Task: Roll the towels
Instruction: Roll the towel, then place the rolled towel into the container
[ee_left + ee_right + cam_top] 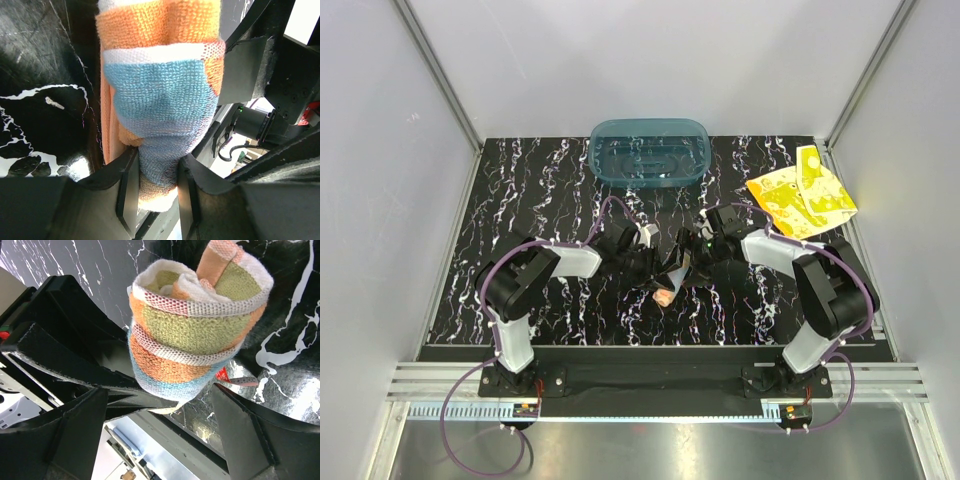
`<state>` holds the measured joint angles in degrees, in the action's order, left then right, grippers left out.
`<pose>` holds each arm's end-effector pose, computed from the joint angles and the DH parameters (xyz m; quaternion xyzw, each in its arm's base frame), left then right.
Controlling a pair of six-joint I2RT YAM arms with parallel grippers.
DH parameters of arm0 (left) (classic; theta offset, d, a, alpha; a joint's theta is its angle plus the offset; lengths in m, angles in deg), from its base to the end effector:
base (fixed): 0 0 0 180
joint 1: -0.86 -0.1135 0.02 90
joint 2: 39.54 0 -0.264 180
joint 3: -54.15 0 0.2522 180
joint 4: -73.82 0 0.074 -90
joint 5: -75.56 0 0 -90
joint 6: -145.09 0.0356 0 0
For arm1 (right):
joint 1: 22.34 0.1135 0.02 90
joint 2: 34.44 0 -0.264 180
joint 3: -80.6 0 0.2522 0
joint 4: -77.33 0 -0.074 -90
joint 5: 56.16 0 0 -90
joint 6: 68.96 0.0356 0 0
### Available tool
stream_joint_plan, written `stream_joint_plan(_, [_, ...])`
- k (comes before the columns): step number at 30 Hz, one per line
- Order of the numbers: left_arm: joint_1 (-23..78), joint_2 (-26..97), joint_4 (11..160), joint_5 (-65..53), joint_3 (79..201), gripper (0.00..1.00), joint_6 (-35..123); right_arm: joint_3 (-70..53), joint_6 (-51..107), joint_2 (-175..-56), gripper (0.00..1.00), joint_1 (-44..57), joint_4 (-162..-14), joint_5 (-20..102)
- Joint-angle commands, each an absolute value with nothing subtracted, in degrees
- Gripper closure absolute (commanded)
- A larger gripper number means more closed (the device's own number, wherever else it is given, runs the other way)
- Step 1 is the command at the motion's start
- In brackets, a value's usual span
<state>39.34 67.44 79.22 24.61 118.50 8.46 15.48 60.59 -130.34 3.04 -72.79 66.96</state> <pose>0.2605 -0.2357 0.1196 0.0569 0.8863 -0.4581 0.0376 0.2760 0.1525 0.1565 0.0427 0.9291 0.3629 0.0568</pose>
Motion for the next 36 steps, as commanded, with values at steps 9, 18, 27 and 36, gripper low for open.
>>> stream_joint_plan(9, [39.8, 69.97, 92.68, 17.56, 116.69, 1.0, 13.78, 19.2, 62.88, -126.11, 0.09, 0.34, -72.48, 51.07])
stream_joint_plan(18, [39.8, 69.97, 93.38, 16.68, 116.78, 1.0, 14.22, 18.67, 62.97, -125.67, 0.09, -0.19, -72.12, 50.62])
stream_joint_plan(27, [39.8, 70.06, 93.12, 16.85, 116.96, 1.0, 14.04, 19.64, 65.86, -127.16, 0.09, 1.47, -77.22, 53.44])
stream_joint_plan(36, [39.8, 70.06, 92.07, 17.99, 116.96, 1.0, 13.61, 18.85, 67.71, -131.64, 0.22, 3.67, -80.12, 53.0])
